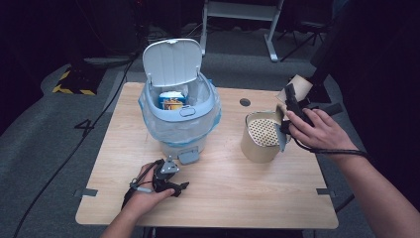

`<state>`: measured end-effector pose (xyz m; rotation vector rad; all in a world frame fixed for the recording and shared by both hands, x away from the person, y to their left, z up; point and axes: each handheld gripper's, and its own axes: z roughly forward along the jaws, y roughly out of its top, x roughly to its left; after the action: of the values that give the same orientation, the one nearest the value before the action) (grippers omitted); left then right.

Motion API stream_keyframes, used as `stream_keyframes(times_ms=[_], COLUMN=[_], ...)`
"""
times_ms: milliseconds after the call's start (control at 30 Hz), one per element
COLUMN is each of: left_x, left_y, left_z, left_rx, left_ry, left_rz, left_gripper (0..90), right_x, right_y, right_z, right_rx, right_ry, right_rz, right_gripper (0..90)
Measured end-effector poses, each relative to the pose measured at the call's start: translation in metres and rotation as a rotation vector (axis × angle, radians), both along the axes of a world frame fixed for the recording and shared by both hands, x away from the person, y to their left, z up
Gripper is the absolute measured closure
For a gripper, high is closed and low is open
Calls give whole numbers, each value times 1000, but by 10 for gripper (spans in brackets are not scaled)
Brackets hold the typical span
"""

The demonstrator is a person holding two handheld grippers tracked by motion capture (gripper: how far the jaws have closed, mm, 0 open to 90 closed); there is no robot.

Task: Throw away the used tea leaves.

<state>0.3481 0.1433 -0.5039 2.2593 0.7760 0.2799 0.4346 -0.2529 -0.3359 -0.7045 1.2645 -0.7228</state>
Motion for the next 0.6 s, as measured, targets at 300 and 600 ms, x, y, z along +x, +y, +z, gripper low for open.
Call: stream_keyframes(times_ms=[300,600], left_x=[0,0], left_y=[0,0], left_z=[0,0], left_rx=[0,0], left_ry=[0,0], left_rz=[0,0], left_gripper=[198,198], right_x=[-1,-3], right_y=[3,5], right_z=[1,6], right_rx=[2,71], right_ry=[15,31], right_rz=[3,11], right_gripper=[325,320])
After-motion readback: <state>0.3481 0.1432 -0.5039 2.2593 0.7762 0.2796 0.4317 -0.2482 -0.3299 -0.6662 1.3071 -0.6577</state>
